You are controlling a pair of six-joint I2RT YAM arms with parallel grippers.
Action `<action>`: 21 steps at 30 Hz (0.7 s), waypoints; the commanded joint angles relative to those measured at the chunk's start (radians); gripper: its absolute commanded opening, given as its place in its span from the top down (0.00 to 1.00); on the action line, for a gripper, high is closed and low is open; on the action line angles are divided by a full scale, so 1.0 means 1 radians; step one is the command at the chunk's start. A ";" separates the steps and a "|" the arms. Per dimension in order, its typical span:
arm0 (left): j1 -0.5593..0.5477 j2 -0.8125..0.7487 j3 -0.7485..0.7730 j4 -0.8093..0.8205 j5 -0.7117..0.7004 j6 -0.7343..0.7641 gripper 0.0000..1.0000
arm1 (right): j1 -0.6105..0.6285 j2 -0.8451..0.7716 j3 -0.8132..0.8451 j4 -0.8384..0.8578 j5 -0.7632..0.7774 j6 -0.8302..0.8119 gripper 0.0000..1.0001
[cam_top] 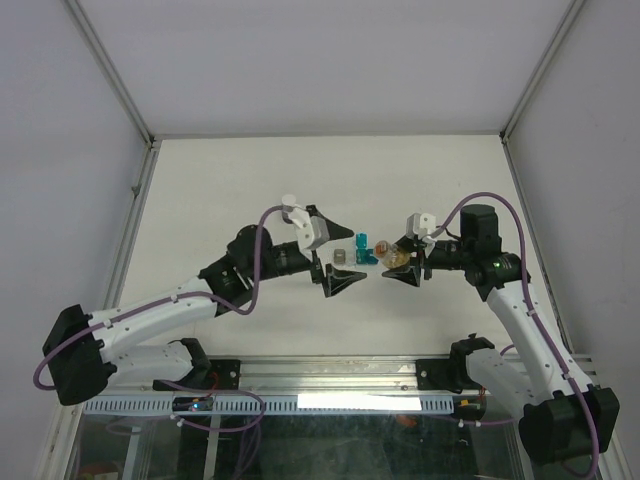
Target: Sort the pills into containers
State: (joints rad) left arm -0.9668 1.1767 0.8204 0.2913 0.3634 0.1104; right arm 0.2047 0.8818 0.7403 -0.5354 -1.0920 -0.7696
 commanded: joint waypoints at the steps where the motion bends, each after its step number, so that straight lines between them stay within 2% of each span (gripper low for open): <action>1: 0.008 -0.119 -0.159 0.316 -0.084 -0.387 0.01 | 0.004 -0.001 0.035 0.042 -0.053 -0.019 1.00; 3: 0.008 -0.124 -0.192 0.341 -0.131 -0.530 0.02 | 0.004 0.007 0.035 0.040 -0.053 -0.020 1.00; 6: -0.002 -0.097 -0.130 0.191 -0.255 -0.663 0.11 | 0.004 0.014 0.034 0.040 -0.052 -0.020 1.00; 10: -0.073 -0.042 -0.027 0.021 -0.447 -0.629 0.12 | 0.004 0.019 0.033 0.040 -0.048 -0.020 1.00; 17: -0.101 0.080 0.096 -0.037 -0.467 -0.584 0.12 | 0.001 0.023 0.034 0.040 -0.042 -0.022 1.00; 21: -0.101 0.136 0.149 -0.051 -0.424 -0.577 0.19 | 0.001 0.025 0.034 0.040 -0.042 -0.022 1.00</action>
State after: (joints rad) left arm -1.0611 1.2789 0.8932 0.2523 -0.0597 -0.4641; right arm 0.2047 0.9100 0.7403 -0.5354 -1.1072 -0.7776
